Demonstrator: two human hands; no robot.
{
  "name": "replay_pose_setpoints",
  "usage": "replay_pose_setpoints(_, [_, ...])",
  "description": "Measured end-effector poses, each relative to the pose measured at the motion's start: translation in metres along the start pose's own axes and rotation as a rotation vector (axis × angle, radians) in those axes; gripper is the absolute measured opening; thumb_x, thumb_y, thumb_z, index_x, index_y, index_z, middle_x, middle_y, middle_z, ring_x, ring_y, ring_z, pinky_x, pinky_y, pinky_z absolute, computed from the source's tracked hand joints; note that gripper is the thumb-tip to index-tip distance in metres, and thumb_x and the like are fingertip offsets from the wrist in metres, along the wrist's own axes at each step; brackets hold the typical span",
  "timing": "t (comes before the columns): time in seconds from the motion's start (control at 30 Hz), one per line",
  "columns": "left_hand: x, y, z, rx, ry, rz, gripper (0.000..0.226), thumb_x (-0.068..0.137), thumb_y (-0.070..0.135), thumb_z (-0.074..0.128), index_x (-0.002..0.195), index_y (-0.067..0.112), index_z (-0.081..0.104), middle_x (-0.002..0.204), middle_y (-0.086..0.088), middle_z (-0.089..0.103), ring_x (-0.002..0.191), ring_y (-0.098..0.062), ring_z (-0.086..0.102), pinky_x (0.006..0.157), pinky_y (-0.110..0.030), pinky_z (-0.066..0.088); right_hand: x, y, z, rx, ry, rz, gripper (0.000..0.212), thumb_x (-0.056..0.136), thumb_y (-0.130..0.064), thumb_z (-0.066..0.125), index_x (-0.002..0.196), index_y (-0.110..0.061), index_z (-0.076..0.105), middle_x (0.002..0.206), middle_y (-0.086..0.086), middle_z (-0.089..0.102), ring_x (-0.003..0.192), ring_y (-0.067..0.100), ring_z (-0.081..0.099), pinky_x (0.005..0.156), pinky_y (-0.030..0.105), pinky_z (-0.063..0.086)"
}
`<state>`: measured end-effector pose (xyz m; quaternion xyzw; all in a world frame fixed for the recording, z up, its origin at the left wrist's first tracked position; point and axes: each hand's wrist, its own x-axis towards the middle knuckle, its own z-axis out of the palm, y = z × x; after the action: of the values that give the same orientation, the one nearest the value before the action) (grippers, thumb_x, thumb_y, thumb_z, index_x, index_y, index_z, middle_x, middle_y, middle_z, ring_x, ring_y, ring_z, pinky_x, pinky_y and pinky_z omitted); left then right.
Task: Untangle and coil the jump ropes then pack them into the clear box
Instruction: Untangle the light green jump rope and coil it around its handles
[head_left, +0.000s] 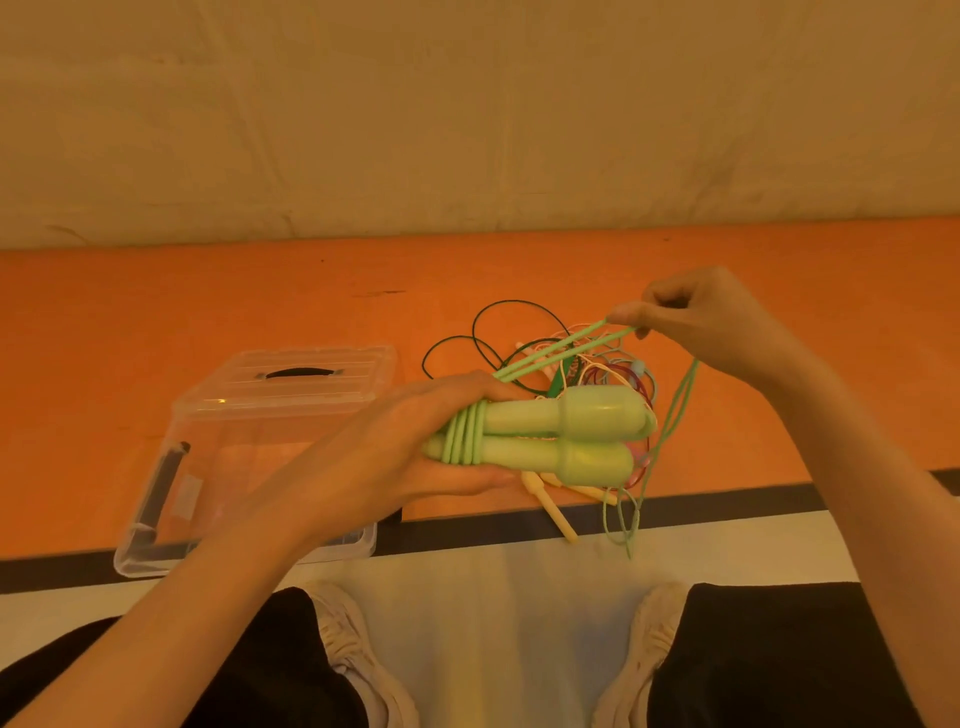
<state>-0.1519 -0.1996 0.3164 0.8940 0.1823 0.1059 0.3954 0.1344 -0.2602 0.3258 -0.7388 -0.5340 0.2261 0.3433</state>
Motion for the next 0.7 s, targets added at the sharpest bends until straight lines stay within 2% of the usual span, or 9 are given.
replay_pose_setpoints(0.1, [-0.001, -0.004, -0.003, -0.023, 0.012, -0.019, 0.036, 0.079, 0.048, 0.066, 0.112, 0.038, 0.057, 0.094, 0.011, 0.057, 0.085, -0.012, 0.054, 0.067, -0.027, 0.045, -0.004, 0.003, -0.007, 0.116, -0.101, 0.026, 0.025, 0.076, -0.043, 0.063, 0.075, -0.019, 0.073, 0.057, 0.000, 0.043, 0.052, 0.007, 0.033, 0.047, 0.015, 0.027])
replay_pose_setpoints(0.17, [-0.003, -0.005, -0.005, -0.051, 0.015, -0.024, 0.036, 0.078, 0.048, 0.066, 0.112, 0.038, 0.057, 0.095, 0.009, 0.059, 0.085, -0.015, 0.056, 0.069, -0.029, 0.046, -0.007, 0.005, -0.012, 0.167, -0.165, 0.048, 0.012, 0.084, -0.026, 0.064, 0.082, -0.018, 0.072, 0.056, -0.009, 0.054, 0.052, 0.001, 0.042, 0.049, 0.008, 0.032])
replay_pose_setpoints(0.23, [-0.003, -0.004, -0.007, -0.082, 0.021, -0.034, 0.035, 0.079, 0.046, 0.067, 0.111, 0.040, 0.057, 0.097, 0.010, 0.059, 0.086, -0.015, 0.057, 0.069, -0.027, 0.047, -0.009, 0.007, -0.014, 0.193, -0.217, 0.085, 0.008, 0.087, -0.012, 0.062, 0.087, -0.014, 0.070, 0.053, -0.016, 0.059, 0.049, -0.006, 0.048, 0.047, 0.004, 0.034])
replay_pose_setpoints(0.3, [-0.003, -0.004, -0.009, -0.100, 0.026, -0.045, 0.034, 0.078, 0.043, 0.069, 0.110, 0.039, 0.058, 0.097, 0.011, 0.060, 0.085, -0.015, 0.058, 0.068, -0.025, 0.047, -0.010, 0.007, -0.012, 0.202, -0.226, 0.108, 0.011, 0.087, -0.018, 0.061, 0.084, -0.013, 0.071, 0.053, -0.012, 0.057, 0.049, 0.000, 0.044, 0.048, 0.007, 0.033])
replay_pose_setpoints(0.4, [-0.001, -0.003, -0.004, -0.115, -0.008, -0.042, 0.036, 0.079, 0.040, 0.072, 0.112, 0.037, 0.059, 0.094, 0.010, 0.060, 0.084, -0.014, 0.057, 0.067, -0.025, 0.047, -0.006, 0.007, -0.003, 0.107, -0.168, 0.080, 0.033, 0.080, -0.043, 0.059, 0.079, -0.013, 0.073, 0.067, 0.010, 0.042, 0.062, 0.018, 0.032, 0.053, 0.023, 0.028])
replay_pose_setpoints(0.5, [0.001, 0.001, 0.001, -0.131, -0.034, -0.024, 0.042, 0.076, 0.039, 0.075, 0.115, 0.036, 0.059, 0.094, 0.011, 0.061, 0.085, -0.010, 0.058, 0.069, -0.022, 0.048, 0.002, 0.008, 0.009, 0.072, -0.086, 0.059, 0.030, 0.089, -0.038, 0.060, 0.074, -0.015, 0.072, 0.069, 0.011, 0.036, 0.062, 0.022, 0.026, 0.048, 0.025, 0.023])
replay_pose_setpoints(0.57, [0.002, 0.005, 0.002, -0.167, 0.000, 0.013, 0.044, 0.074, 0.038, 0.076, 0.114, 0.034, 0.059, 0.096, 0.015, 0.061, 0.085, -0.004, 0.058, 0.068, -0.013, 0.044, 0.007, 0.010, 0.016, 0.082, -0.042, 0.062, 0.029, 0.091, -0.035, 0.061, 0.069, -0.019, 0.071, 0.067, 0.012, 0.034, 0.060, 0.023, 0.025, 0.047, 0.028, 0.020])
replay_pose_setpoints(0.63, [0.004, 0.007, 0.002, -0.169, 0.065, 0.067, 0.043, 0.074, 0.036, 0.075, 0.112, 0.032, 0.056, 0.096, 0.022, 0.058, 0.084, 0.001, 0.056, 0.068, -0.009, 0.040, 0.010, 0.012, 0.023, 0.106, -0.009, 0.086, 0.033, 0.090, -0.034, 0.063, 0.071, -0.008, 0.070, 0.066, 0.011, 0.035, 0.057, 0.020, 0.026, 0.047, 0.026, 0.021])
replay_pose_setpoints(0.7, [0.009, 0.008, 0.004, -0.176, 0.136, 0.091, 0.043, 0.076, 0.032, 0.074, 0.113, 0.028, 0.053, 0.095, 0.022, 0.055, 0.082, -0.001, 0.054, 0.068, -0.011, 0.040, 0.010, 0.014, 0.031, 0.149, 0.003, 0.082, 0.051, 0.082, -0.036, 0.068, 0.074, 0.013, 0.061, 0.064, 0.014, 0.039, 0.064, 0.018, 0.030, 0.054, 0.029, 0.024])
